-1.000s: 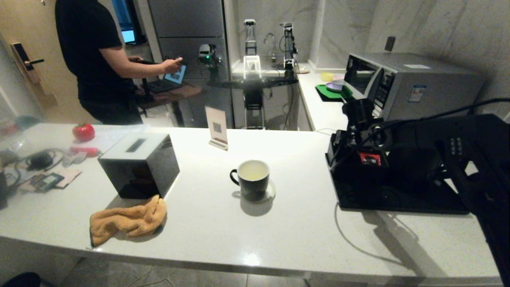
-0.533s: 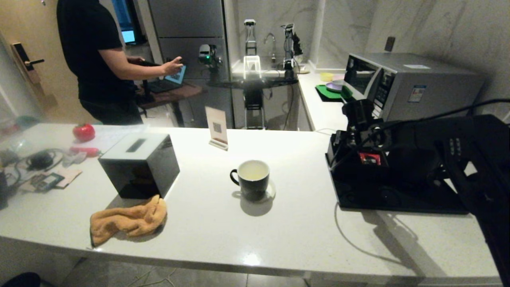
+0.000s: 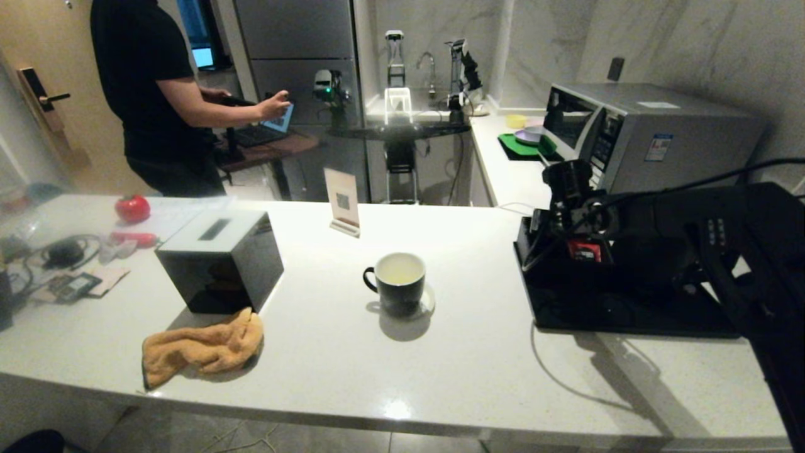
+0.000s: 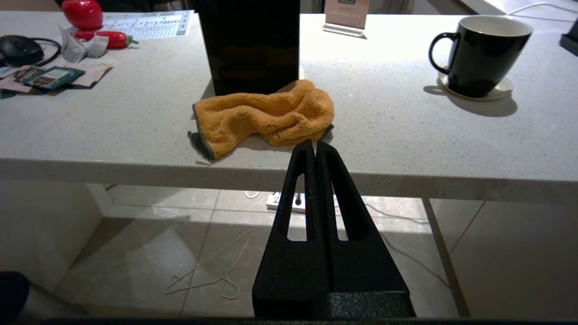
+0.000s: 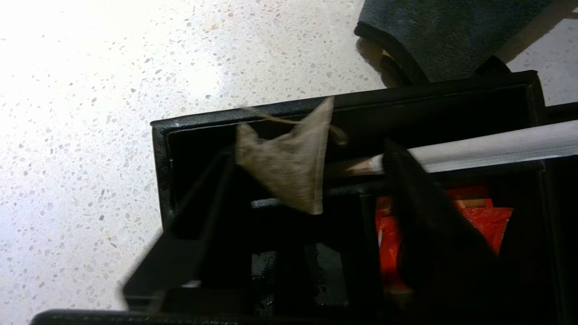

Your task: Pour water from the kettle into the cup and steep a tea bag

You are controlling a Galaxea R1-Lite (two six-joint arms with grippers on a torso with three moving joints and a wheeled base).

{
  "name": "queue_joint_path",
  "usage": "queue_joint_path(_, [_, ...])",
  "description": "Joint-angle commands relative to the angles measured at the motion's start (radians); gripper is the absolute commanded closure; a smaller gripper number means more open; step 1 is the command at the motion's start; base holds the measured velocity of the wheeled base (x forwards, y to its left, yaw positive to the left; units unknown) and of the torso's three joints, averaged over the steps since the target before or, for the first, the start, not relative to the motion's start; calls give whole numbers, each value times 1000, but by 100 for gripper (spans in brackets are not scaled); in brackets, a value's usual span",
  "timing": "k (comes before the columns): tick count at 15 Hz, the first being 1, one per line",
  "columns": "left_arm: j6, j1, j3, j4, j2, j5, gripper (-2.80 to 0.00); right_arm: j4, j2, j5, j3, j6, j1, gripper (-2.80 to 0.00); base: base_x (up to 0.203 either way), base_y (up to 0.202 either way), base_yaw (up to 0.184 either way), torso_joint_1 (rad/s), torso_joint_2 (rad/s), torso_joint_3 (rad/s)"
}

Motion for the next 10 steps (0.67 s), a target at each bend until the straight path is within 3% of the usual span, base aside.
queue_joint_path(1, [0, 0, 0, 0, 0, 1, 0, -4, 4, -2, 0, 2, 1, 0, 0, 0, 0, 0, 0, 0])
queue_joint_path(10, [0, 0, 0, 0, 0, 1, 0, -11, 2, -1, 0, -1, 5, 0, 0, 0, 0, 0, 0, 0])
